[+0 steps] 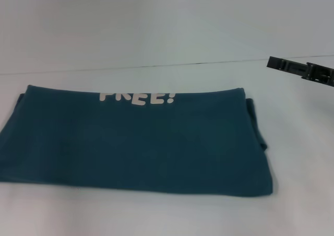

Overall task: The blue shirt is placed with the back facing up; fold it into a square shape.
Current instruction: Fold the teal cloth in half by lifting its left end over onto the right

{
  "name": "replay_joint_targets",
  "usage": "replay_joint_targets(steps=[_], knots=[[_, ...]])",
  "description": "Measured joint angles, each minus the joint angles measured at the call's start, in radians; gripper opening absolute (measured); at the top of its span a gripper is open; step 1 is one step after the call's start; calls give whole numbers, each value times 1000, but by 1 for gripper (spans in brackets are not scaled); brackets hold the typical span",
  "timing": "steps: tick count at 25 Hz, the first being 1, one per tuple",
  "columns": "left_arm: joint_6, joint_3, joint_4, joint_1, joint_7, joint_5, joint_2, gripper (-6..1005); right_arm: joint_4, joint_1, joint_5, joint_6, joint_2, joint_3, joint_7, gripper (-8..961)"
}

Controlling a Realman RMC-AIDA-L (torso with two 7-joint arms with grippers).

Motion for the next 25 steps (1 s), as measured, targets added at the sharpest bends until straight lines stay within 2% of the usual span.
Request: replay_joint_targets(steps=[4,10,13,17,20,23,25], knots=[[17,-27,10,20,13,2,11,0,26,18,0,21,0,-6,-13,905],[77,-41,30,22,22,-32,12,0,34,33,-1,41,2,-23,-15,905],[156,-42,32,2,50,-131,8,0,39,34,0,41,3,-23,-16,905],[265,-31,36,-42,70,-350,4,1,42,31,-1,40,3,-24,-19,904],[292,9,22,-103,77,-499,-16,1,45,23,-3,39,3,-26,-30,904],[271,79,-13,-185,82,-593,-59,2,56,16,-5,41,4,-27,-51,904],[242,115,-29,-242,89,-638,-99,5,66,11,-5,42,5,-27,-67,904]])
